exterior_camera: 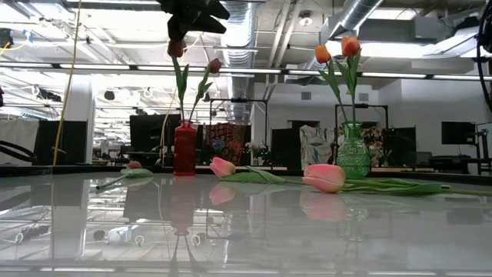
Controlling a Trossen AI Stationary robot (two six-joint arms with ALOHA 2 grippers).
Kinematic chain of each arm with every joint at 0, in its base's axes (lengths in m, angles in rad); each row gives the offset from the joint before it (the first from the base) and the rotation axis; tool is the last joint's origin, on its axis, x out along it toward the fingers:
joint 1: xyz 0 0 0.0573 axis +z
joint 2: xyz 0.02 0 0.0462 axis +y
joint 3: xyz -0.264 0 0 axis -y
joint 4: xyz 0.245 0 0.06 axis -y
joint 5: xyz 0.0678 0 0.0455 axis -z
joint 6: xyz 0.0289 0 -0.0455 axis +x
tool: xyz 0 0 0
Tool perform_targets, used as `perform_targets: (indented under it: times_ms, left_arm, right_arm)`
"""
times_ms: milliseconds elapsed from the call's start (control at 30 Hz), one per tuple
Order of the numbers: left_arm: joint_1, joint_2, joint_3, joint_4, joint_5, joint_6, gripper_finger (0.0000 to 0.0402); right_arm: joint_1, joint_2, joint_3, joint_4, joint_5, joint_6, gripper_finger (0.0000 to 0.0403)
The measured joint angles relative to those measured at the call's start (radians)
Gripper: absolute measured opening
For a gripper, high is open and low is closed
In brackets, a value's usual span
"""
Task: Sort flowers into vase by color
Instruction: Put the pink flower into the purple vase
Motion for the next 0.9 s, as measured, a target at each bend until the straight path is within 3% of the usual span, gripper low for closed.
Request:
perform_targets:
  times_ms: [500, 900]
  left_arm:
    - [0.0, 0.0, 0.0, 0.0, -0.002, -0.002, 0.0149]
    - [0.0, 0.0, 0.0, -0.004, -0.003, -0.002, 0.0149]
  right_arm:
    - [-0.059, 0.0, 0.0, 0.001, 0.002, 0.003, 0.0078]
    - [-0.082, -0.001, 0.0, -0.076, -0.018, 0.064, 0.0205]
